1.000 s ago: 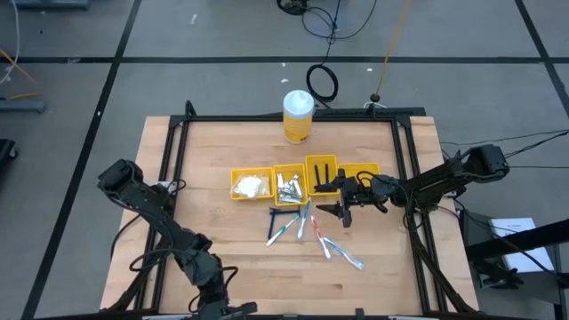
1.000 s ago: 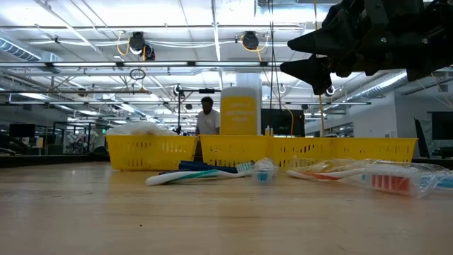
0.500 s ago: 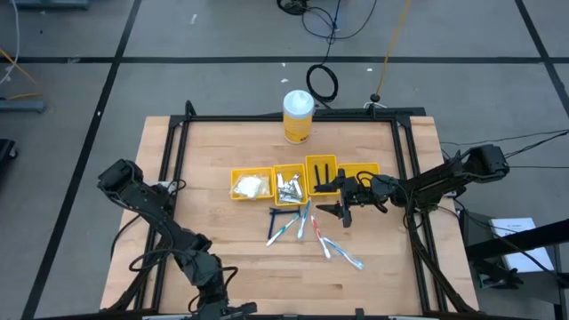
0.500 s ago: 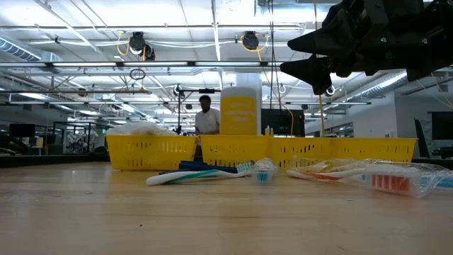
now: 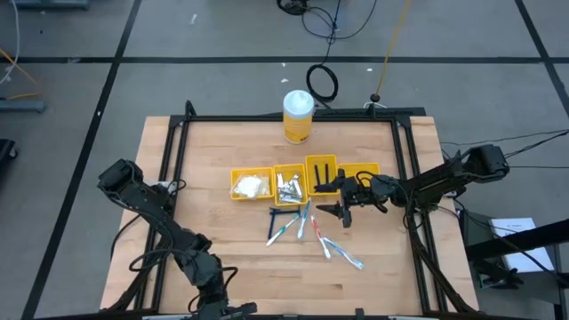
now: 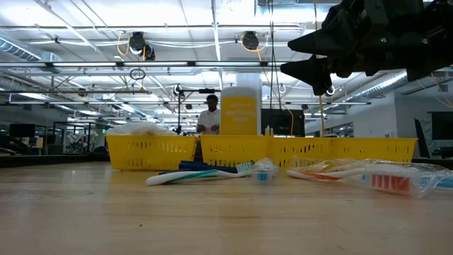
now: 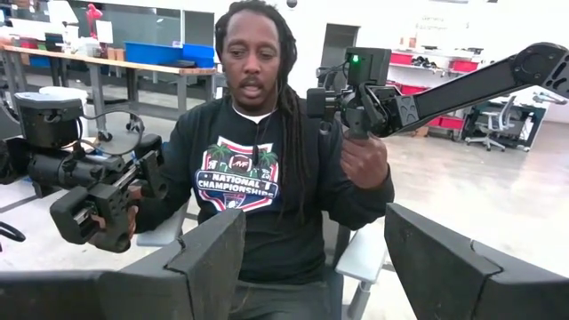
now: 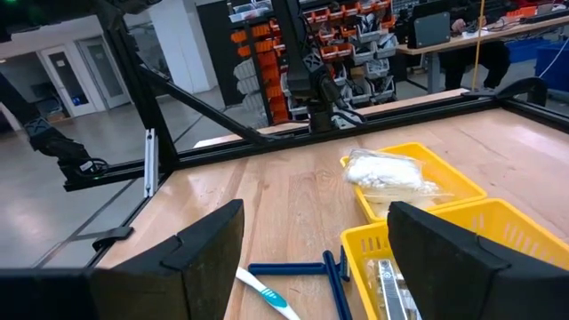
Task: Pick & Place Travel size toiletries
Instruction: Put the left blue razor into the middle right yellow bin
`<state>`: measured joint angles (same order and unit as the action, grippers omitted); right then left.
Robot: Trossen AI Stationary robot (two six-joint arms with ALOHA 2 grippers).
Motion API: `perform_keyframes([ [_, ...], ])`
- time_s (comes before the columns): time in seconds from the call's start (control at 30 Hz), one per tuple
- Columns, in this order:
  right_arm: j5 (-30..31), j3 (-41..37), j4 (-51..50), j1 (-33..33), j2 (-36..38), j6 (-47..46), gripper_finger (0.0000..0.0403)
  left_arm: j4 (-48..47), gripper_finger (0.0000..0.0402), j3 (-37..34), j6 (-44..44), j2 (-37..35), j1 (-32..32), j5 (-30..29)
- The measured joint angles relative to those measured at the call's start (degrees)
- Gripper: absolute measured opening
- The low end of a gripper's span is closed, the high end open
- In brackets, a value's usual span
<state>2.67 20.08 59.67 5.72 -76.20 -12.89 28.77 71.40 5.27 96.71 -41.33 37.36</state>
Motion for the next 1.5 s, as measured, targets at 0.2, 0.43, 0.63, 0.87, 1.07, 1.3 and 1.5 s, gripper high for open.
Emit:
perform_keyframes([
  [0.2, -7.62, 0.0, -1.25, -0.02, 0.0, -1.3, 0.0263, -0.14, 0.0267, 0.0, -0.01, 0.0, 0.0, -0.02],
  [0.43, -26.26, 0.0, -2.23, -0.02, 0.0, -6.82, 0.0263, -0.28, 0.0267, 0.0, -0.1, 0.0, -0.01, 0.0],
  [0.63, -31.48, 0.0, -2.5, 0.02, 0.0, -7.49, 0.0263, -0.28, 0.0267, 0.0, -0.12, 0.0, 0.0, -0.01],
  [0.87, -37.4, 0.0, -0.79, 0.02, 0.0, -7.17, 0.0263, -0.28, 0.0267, 0.0, -0.15, 0.0, 0.0, 0.0],
  [1.07, -42.24, 0.0, 3.68, 0.18, 0.0, -6.97, 0.0263, -0.31, 0.0267, 0.0, -0.29, 0.0, 0.01, 0.0],
  [1.3, -42.17, 0.02, 5.31, 1.26, 0.0, -6.97, 0.0263, -0.7, 0.0267, 0.0, -0.63, 0.02, 0.07, 0.0],
  [1.5, -41.94, 0.02, 5.28, 1.24, 0.0, -6.99, 0.0263, -0.74, 0.0267, 0.0, -0.58, 0.02, 0.07, 0.0],
])
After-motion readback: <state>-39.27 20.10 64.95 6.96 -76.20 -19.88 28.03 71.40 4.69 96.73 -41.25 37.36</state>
